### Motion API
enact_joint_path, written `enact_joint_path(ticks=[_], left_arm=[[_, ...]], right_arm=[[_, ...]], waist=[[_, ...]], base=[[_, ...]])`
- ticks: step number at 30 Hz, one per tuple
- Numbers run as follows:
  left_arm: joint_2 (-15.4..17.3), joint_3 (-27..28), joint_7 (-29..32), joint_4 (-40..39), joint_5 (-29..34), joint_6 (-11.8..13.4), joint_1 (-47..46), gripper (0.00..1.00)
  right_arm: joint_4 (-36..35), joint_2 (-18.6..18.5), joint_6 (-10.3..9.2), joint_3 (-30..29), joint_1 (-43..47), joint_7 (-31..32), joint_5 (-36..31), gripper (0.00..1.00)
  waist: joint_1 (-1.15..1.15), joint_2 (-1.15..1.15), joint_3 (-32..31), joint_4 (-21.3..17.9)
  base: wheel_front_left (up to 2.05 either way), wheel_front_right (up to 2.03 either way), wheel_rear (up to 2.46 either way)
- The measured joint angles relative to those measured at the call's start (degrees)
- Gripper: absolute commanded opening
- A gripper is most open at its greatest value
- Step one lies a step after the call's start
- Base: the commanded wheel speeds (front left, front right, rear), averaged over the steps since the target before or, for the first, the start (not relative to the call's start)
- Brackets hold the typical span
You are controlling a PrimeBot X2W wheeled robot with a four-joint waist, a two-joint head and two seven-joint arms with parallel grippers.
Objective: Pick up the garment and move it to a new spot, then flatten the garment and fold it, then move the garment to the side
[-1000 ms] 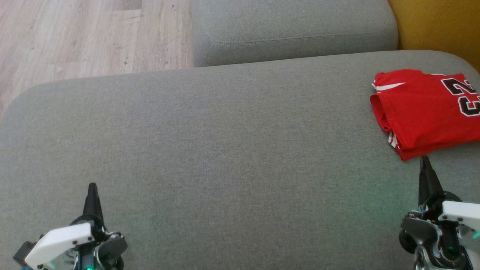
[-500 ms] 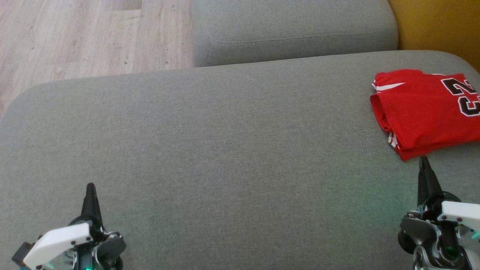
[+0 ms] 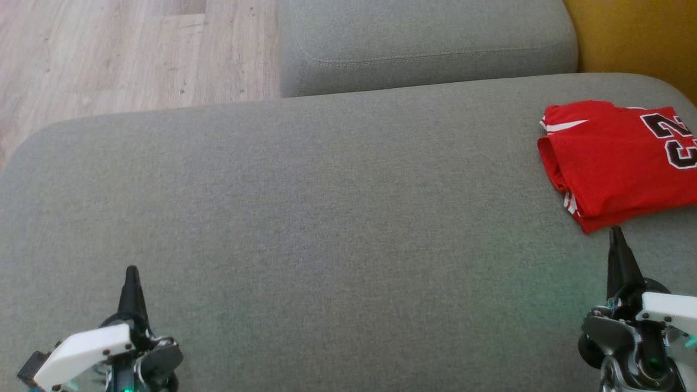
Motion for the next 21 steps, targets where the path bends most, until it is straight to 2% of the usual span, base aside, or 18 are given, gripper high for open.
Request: enact_joint_path(ticks=[21], left_arm=[[-0.16, 0.19, 0.24, 0.00, 0.09, 0.00, 0.00, 0.00]], right_arm=[[0.01, 0.31, 0.00, -0.35, 0.00, 0.26, -0.08, 0.00]], waist=[[0.00, 0.00, 0.00, 0.00]], base=[[0.00, 0.00, 0.00]])
